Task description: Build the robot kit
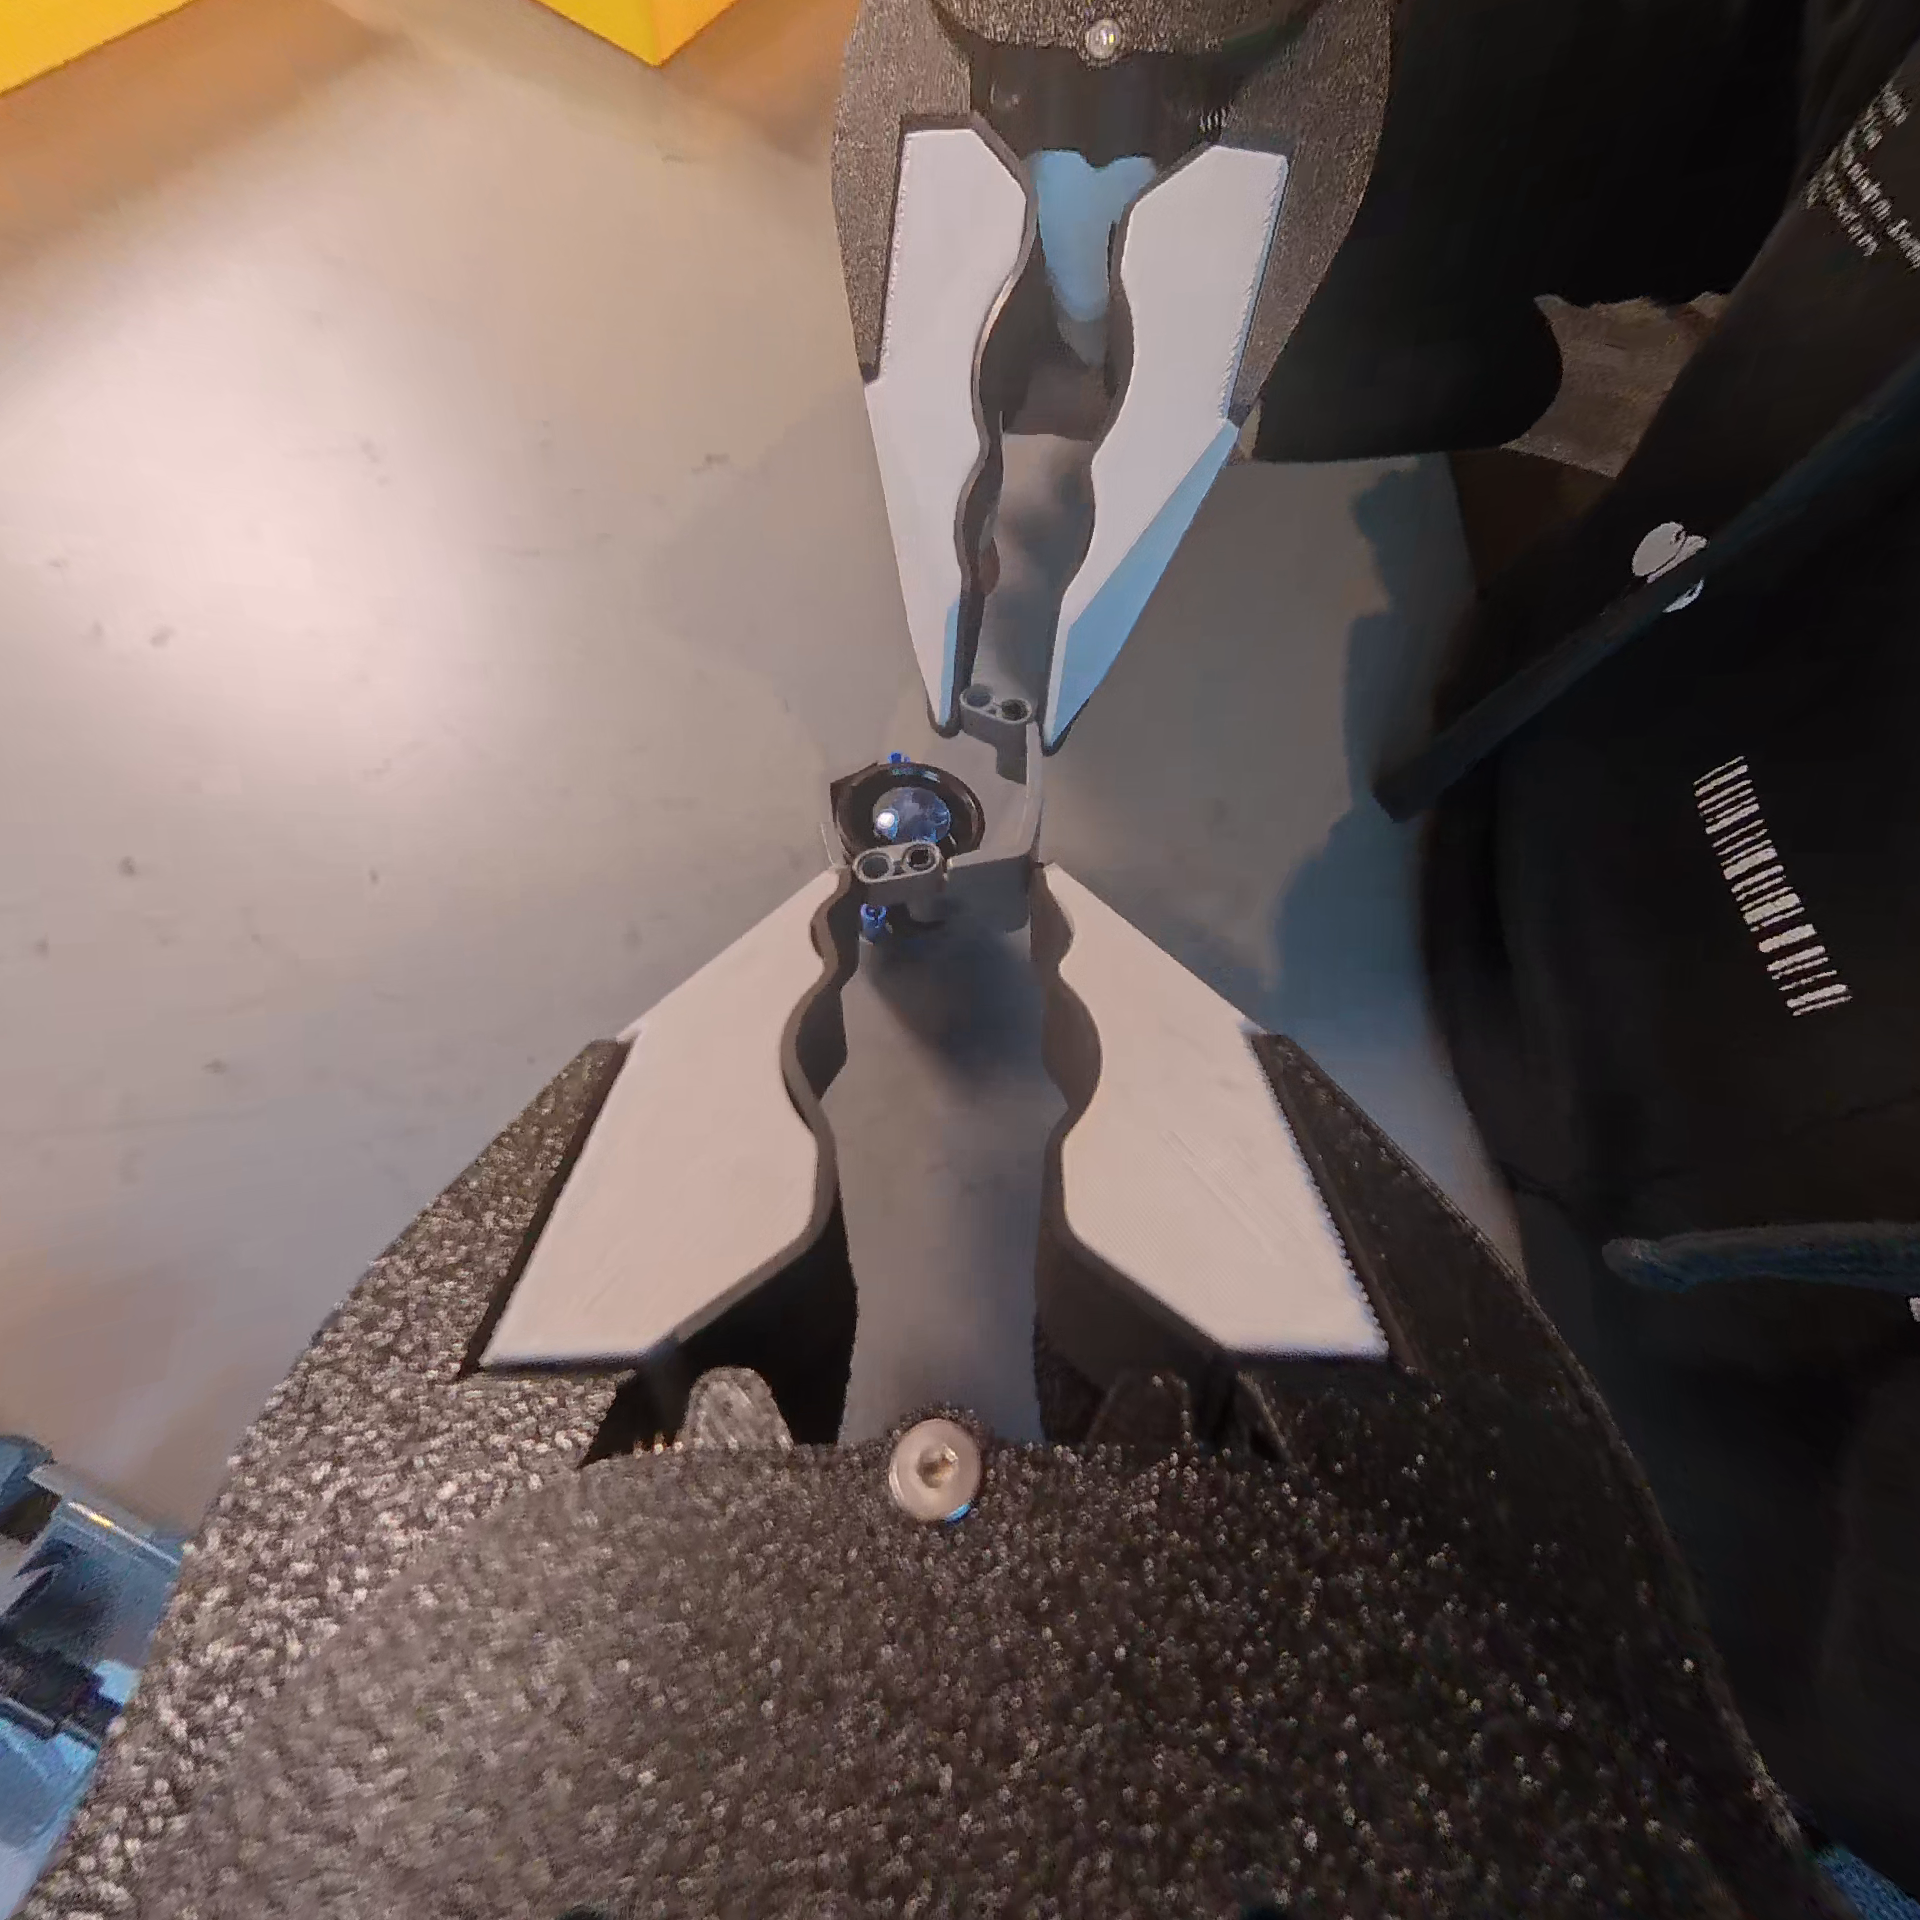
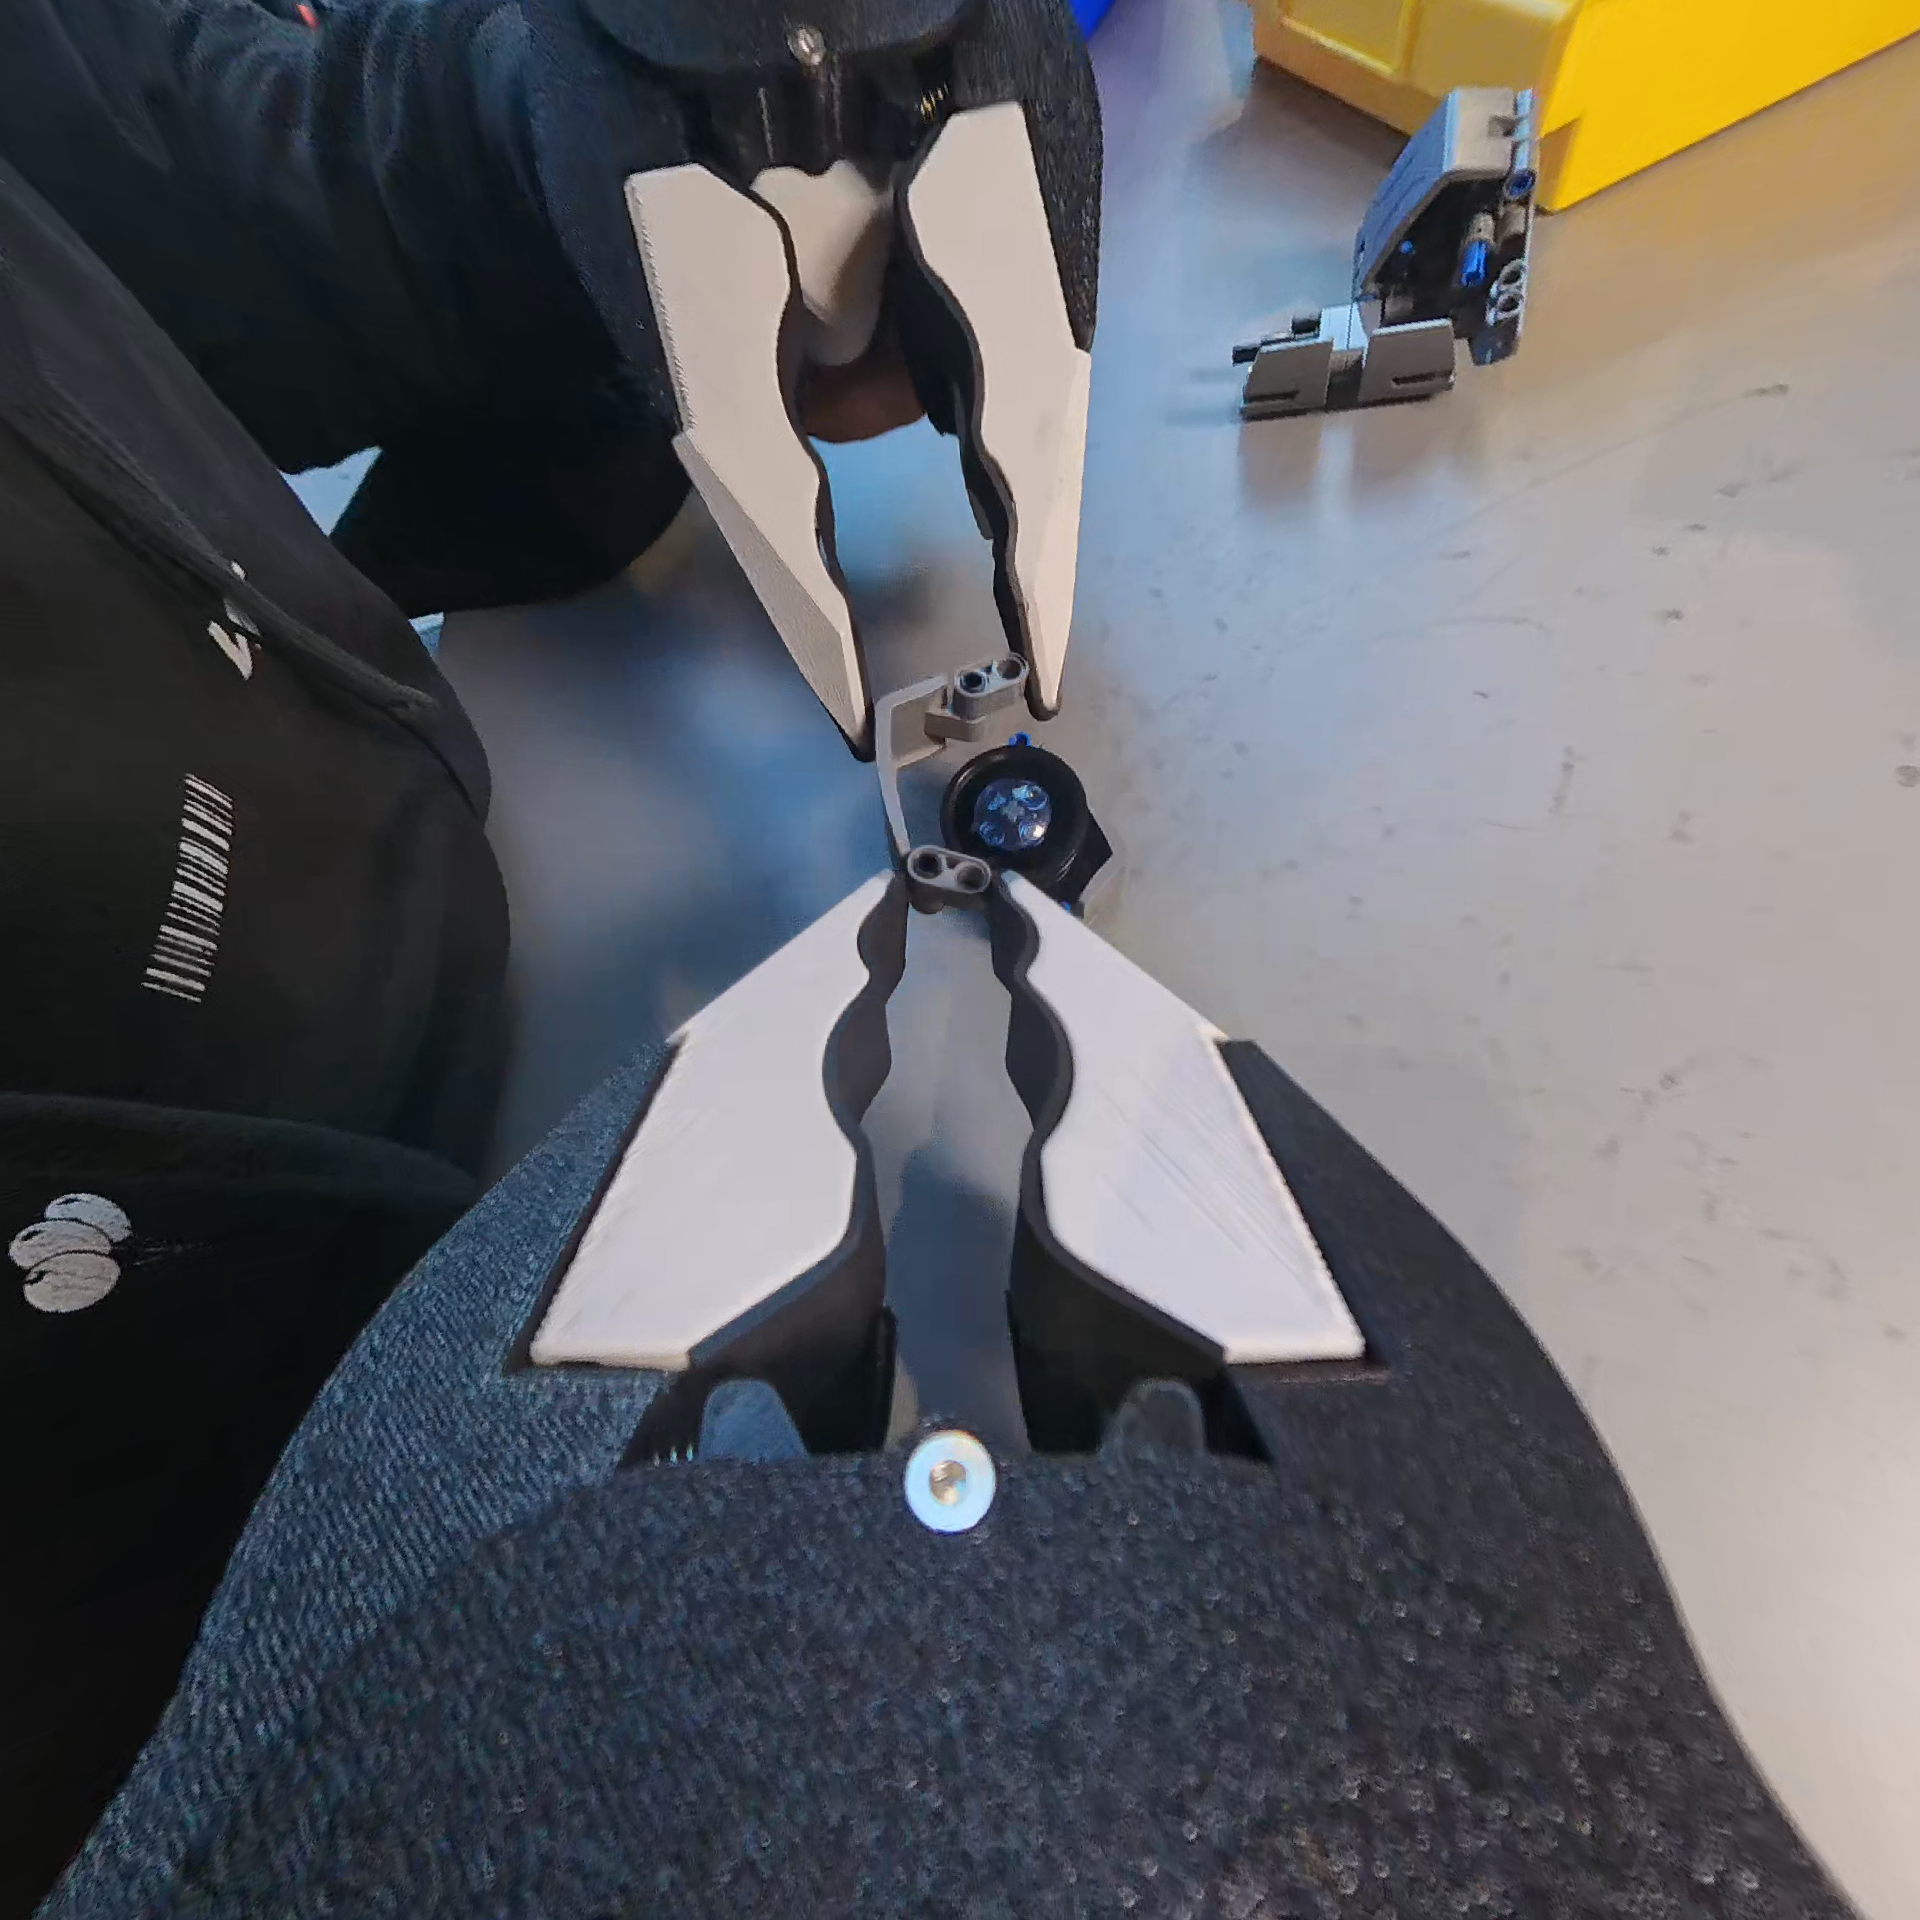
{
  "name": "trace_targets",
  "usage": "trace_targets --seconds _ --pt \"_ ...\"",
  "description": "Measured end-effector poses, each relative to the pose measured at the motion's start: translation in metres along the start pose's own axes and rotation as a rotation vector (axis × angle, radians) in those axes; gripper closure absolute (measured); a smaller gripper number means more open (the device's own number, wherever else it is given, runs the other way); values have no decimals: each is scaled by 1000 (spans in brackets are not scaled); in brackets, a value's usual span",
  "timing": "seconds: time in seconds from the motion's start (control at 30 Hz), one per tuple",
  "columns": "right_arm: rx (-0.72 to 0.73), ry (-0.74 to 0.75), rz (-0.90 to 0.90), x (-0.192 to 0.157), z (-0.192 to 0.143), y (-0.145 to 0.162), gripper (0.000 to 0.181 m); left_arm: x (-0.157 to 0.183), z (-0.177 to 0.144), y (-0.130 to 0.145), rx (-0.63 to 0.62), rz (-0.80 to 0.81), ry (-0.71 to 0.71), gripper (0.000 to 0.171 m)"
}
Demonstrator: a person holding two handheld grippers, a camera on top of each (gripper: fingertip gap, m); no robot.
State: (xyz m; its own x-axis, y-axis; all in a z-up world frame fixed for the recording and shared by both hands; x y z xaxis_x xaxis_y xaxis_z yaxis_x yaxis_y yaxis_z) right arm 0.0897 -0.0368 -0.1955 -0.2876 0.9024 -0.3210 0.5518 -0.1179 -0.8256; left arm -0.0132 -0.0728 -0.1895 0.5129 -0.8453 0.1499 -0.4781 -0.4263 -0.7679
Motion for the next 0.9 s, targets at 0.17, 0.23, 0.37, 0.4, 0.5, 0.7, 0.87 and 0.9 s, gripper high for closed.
trace_targets --seconds 0.17,0.23,0.37,0.4,0.5,0.7,0.87,0.9 --pt "-50 41 -13 2 3 5 166 2 2 -1 -47 59 -63 140" --pt "-54 59 -20 3 2 4 165 2 2 -2 -49 76 -82 140" --pt "-52 85 -42 4 0 1 165 0 3 1 -51 91 -109 140" --pt "-54 87 -41 5 0 1 164 -1 3 2 -52 88 -110 140" --pt "-60 94 -42 7 1 2 164 -2 5 3 -43 74 -111 140" --pt "-43 75 -16 11 2 3 164 -4 3 4 -45 75 -119 140" --pt "-50 55 -24 11 3 2 164 -4 2 5 -38 60 -109 140" --pt "-52 54 -27 11 3 1 164 -4 2 5 -34 56 -107 140"
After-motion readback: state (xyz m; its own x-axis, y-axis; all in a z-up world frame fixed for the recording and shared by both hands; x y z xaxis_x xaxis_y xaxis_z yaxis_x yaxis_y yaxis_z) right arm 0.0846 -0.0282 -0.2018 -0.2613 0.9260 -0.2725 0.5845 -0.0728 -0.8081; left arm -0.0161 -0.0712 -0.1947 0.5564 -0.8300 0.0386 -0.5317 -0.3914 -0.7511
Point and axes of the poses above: each gripper's, where its closed fingertips meet, z out along the fingers, y out of its underside, x = y × z across the jaws, the point moved 5 cm from there along -z, back along the fingers, and after that the axes turned 6 degrees about -y, right-handed, at the moved point
